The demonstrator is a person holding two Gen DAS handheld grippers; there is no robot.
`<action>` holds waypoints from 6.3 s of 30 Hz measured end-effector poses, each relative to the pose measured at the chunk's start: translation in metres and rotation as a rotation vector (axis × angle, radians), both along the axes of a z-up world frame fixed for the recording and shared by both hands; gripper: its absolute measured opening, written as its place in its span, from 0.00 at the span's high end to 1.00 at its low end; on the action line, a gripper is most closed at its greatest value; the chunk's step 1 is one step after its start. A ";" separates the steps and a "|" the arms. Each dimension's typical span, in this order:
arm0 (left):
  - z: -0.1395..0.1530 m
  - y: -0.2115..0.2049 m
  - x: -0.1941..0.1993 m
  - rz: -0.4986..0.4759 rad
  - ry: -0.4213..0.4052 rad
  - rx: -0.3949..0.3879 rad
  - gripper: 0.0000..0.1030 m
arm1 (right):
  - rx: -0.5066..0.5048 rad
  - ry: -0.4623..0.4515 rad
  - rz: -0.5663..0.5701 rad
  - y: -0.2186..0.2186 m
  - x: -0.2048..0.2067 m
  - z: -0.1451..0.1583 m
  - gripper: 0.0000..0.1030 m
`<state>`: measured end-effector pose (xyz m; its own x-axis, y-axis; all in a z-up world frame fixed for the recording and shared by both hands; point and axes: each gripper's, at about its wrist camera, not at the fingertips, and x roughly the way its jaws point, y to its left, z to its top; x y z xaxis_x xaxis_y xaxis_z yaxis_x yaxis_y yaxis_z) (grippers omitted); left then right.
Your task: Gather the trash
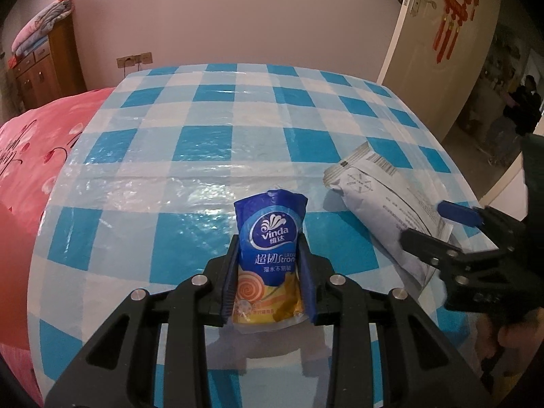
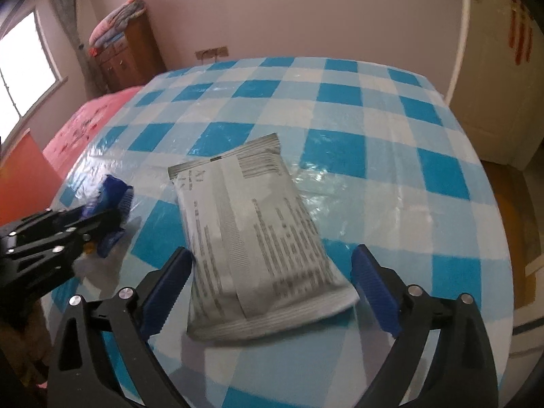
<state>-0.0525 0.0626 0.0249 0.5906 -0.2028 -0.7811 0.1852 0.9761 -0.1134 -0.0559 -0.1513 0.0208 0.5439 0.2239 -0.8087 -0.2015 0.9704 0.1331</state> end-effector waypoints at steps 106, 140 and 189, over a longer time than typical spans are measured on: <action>0.140 0.265 -0.105 0.520 -0.384 -0.024 0.67 | 0.203 -0.117 0.521 0.285 -0.004 0.162 0.23; 0.118 0.289 -0.090 0.675 -0.307 0.140 0.08 | 0.287 -0.135 0.425 0.302 0.020 0.153 0.11; 0.121 0.061 -0.060 0.220 -0.318 0.140 0.06 | 0.035 -0.263 -0.174 0.038 -0.058 0.117 0.09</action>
